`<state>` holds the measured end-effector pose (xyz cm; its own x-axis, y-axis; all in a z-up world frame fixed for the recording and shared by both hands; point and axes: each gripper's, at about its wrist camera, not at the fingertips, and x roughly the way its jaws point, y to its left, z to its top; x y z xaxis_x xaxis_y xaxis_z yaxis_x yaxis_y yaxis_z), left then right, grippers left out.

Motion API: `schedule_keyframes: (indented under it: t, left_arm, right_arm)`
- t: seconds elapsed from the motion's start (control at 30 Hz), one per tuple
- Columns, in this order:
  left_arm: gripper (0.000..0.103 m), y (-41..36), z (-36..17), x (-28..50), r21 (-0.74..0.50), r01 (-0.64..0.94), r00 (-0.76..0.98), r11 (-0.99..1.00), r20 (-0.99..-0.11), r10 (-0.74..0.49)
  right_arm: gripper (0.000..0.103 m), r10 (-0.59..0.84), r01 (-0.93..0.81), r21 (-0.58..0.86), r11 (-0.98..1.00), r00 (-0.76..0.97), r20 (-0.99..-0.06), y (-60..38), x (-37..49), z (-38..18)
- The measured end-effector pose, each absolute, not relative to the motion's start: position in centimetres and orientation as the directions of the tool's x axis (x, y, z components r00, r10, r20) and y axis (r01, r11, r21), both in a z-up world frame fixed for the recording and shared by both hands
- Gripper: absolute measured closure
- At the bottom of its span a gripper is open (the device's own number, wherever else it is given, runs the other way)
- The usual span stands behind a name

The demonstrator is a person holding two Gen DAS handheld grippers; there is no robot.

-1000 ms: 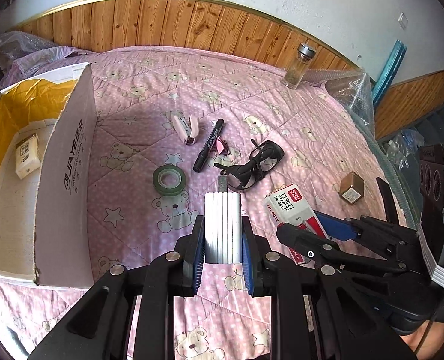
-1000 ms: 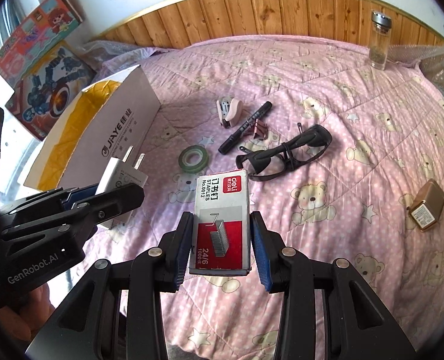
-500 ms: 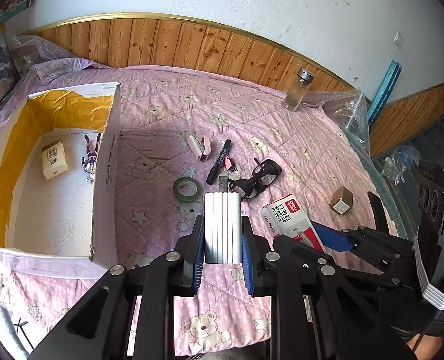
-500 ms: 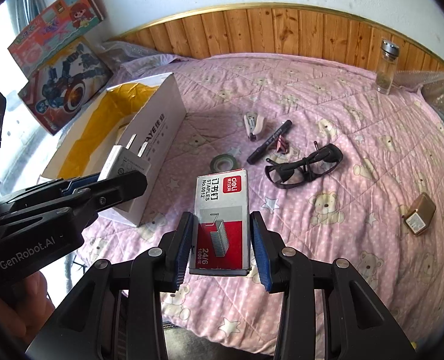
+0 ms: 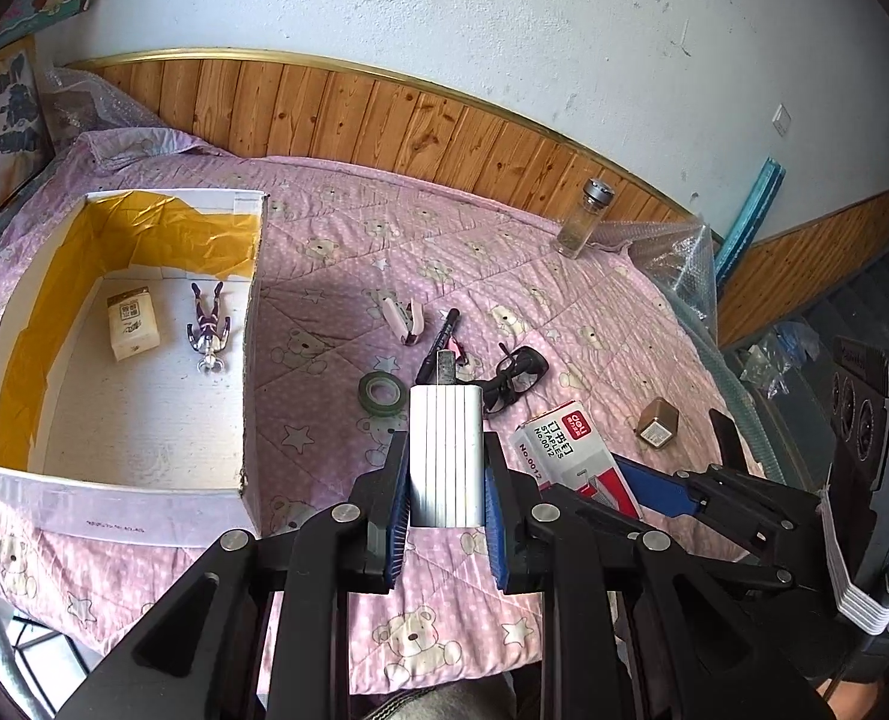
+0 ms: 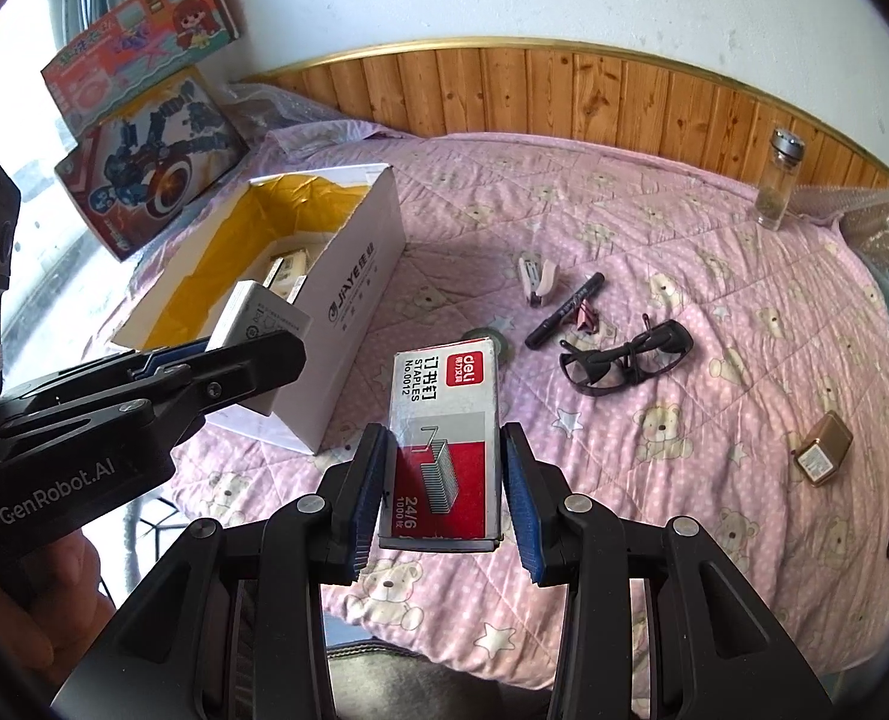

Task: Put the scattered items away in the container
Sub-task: 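Carry the charger in left tool while right tool carries the staple box to the box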

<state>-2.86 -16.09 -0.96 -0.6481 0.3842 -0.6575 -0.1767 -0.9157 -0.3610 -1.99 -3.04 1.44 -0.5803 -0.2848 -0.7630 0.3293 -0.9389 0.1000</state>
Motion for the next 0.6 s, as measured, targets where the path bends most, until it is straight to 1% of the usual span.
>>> schedule_keyframes:
  t: [0.6]
  left_arm:
    - [0.081,-20.4,0.0,-0.5,-0.436,-0.142,-0.689,-0.889,-0.601,0.405]
  right_arm:
    - [0.063,-0.288,0.39,0.037,-0.92,-0.611,-0.737,-7.0,-0.4,4.4]
